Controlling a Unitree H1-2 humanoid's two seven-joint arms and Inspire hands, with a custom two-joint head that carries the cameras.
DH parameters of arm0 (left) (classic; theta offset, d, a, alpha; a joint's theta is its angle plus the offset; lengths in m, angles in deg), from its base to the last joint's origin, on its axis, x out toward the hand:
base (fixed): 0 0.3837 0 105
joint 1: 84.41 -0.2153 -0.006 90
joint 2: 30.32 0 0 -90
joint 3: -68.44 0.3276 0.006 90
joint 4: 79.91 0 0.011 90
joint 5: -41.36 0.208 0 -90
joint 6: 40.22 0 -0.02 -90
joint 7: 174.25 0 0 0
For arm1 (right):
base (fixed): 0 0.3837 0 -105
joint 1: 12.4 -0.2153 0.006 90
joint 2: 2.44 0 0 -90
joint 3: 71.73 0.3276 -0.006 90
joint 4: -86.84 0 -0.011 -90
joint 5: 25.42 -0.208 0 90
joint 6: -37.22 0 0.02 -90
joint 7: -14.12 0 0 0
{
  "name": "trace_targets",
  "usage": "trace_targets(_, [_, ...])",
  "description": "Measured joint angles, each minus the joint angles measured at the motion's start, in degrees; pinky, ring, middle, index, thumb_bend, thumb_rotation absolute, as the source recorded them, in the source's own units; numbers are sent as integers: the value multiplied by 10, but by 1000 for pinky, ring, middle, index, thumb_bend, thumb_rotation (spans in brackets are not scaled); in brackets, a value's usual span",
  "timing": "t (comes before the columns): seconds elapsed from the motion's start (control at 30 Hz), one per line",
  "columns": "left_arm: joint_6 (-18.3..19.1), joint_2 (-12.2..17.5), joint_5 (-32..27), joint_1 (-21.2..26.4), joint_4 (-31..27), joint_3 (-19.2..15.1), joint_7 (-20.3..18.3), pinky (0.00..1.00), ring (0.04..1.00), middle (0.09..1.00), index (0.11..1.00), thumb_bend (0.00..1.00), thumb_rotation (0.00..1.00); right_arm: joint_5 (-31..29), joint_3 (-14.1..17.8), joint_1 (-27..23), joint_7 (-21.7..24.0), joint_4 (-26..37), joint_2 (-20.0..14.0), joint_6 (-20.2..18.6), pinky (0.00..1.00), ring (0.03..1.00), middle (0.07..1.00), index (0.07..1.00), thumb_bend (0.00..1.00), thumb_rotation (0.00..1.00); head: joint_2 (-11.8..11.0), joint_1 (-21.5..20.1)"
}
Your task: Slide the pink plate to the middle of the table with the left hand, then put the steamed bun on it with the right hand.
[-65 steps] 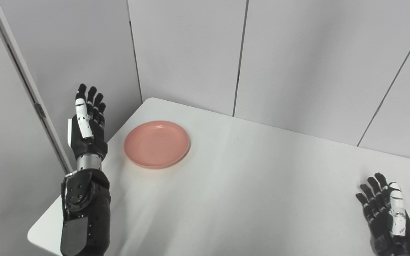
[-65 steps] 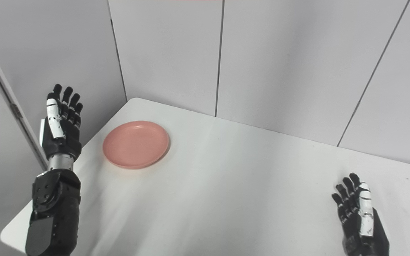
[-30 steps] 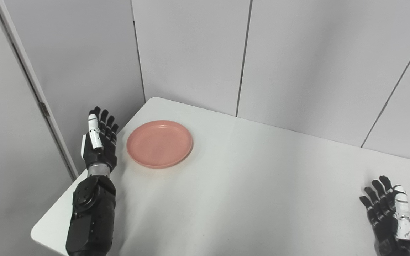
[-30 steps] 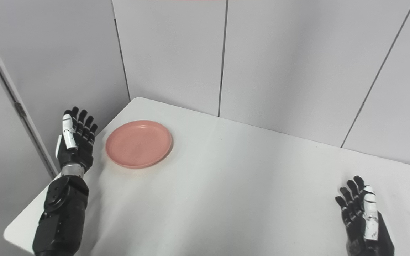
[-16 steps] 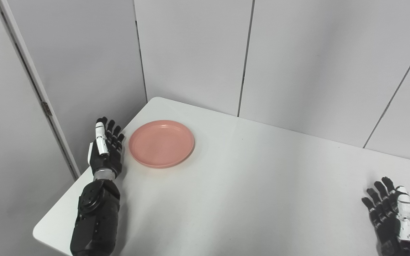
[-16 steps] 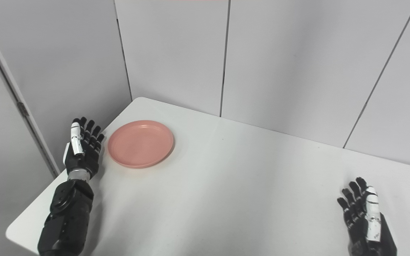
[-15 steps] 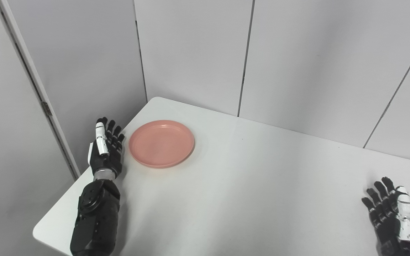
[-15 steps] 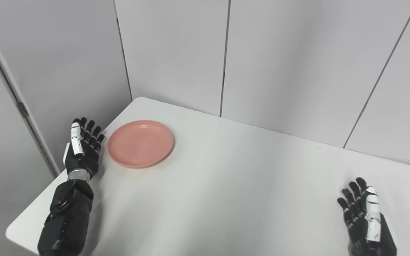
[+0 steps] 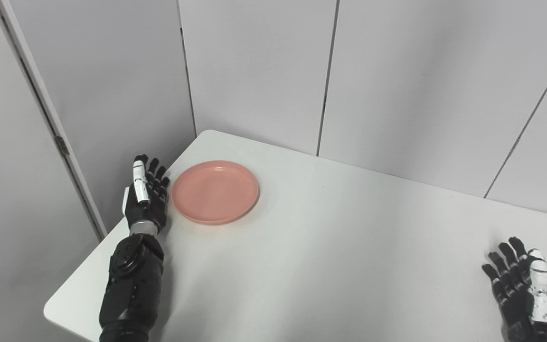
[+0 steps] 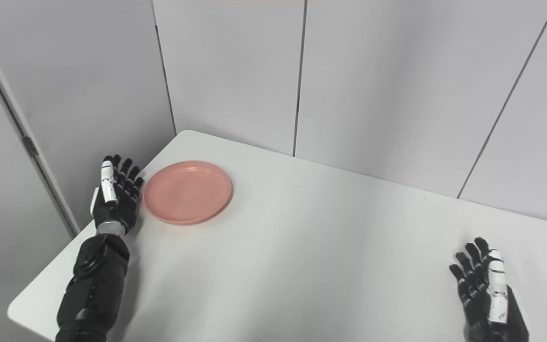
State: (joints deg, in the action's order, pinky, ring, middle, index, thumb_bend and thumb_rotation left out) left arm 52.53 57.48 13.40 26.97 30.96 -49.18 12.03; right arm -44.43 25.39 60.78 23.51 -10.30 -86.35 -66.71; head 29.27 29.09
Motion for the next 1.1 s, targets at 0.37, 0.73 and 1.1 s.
trace_targets(0.37, [-14,-17,22,31,40,58,-32,947,942,949,955,422,1000,2,0,0,-2,1,3,1,1000,1000,1000,1000,105,1000,3,-13])
trace_targets(0.73, [-12,-39,48,38,45,112,-58,958,953,956,949,428,1000,7,-3,1,-1,-3,3,9,1000,1000,1000,1000,128,1000,14,-56])
trace_targets(1.1, [25,-63,48,25,7,168,-97,944,950,949,944,434,1000,19,-6,0,6,-26,9,42,1000,1000,1000,1000,189,1000,24,-122])
